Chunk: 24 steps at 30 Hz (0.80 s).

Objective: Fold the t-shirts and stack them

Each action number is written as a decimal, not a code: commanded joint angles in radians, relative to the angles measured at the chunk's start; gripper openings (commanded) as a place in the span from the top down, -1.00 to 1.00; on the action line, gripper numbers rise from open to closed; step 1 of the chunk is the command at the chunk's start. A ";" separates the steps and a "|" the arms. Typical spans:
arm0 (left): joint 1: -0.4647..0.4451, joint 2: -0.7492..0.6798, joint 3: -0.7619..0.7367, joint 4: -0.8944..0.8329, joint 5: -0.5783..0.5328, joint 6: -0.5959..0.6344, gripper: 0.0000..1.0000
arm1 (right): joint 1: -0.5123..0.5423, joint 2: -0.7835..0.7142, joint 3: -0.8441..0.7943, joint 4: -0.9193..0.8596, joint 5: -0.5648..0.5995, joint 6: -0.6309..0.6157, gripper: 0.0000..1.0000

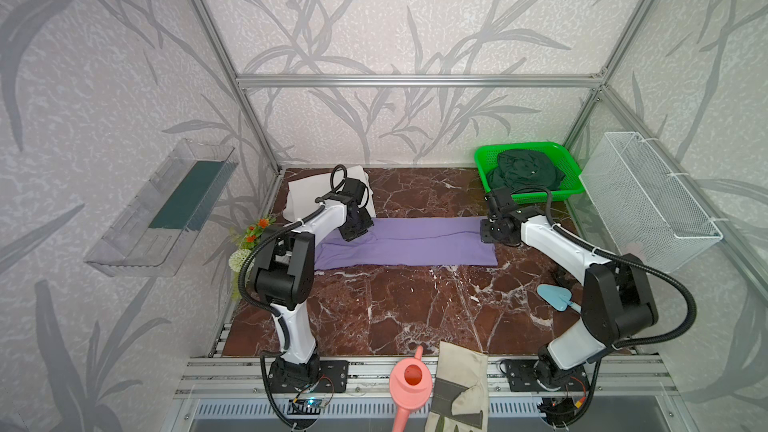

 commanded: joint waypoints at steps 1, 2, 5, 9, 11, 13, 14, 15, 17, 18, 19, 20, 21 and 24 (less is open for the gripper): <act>0.000 0.049 0.086 -0.064 0.002 0.050 0.97 | -0.021 0.057 0.063 -0.042 -0.011 0.003 0.22; 0.000 0.067 0.111 -0.074 0.003 0.057 0.93 | -0.028 0.092 0.079 -0.066 -0.003 0.012 0.22; 0.000 0.119 0.194 -0.120 -0.010 0.089 0.79 | -0.057 0.138 0.086 -0.074 0.000 0.025 0.23; 0.000 0.159 0.272 -0.150 -0.053 0.151 0.63 | -0.083 0.160 0.060 -0.006 -0.008 0.013 0.22; 0.000 0.160 0.287 -0.138 -0.061 0.183 0.53 | -0.091 0.165 0.055 0.013 -0.008 0.011 0.21; 0.000 0.150 0.286 -0.124 -0.086 0.200 0.45 | -0.100 0.173 0.056 0.026 -0.014 0.011 0.20; 0.000 0.141 0.278 -0.110 -0.096 0.212 0.42 | -0.107 0.176 0.058 0.032 -0.023 0.011 0.20; 0.000 0.128 0.266 -0.091 -0.105 0.224 0.40 | -0.114 0.181 0.059 0.039 -0.032 0.011 0.14; 0.000 0.094 0.230 -0.051 -0.122 0.238 0.37 | -0.125 0.192 0.069 0.049 -0.041 0.009 0.10; 0.000 0.078 0.215 -0.031 -0.125 0.251 0.36 | -0.128 0.198 0.076 0.047 -0.038 0.004 0.09; 0.000 0.064 0.204 -0.019 -0.128 0.258 0.35 | -0.129 0.203 0.085 0.043 -0.036 0.001 0.08; 0.000 0.048 0.193 -0.012 -0.139 0.265 0.34 | -0.131 0.207 0.095 0.035 -0.033 -0.004 0.09; 0.000 0.034 0.184 -0.011 -0.153 0.271 0.34 | -0.131 0.204 0.099 0.030 -0.031 -0.004 0.08; 0.002 -0.013 0.150 -0.032 -0.214 0.271 0.34 | -0.131 0.171 0.084 0.038 -0.076 -0.004 0.05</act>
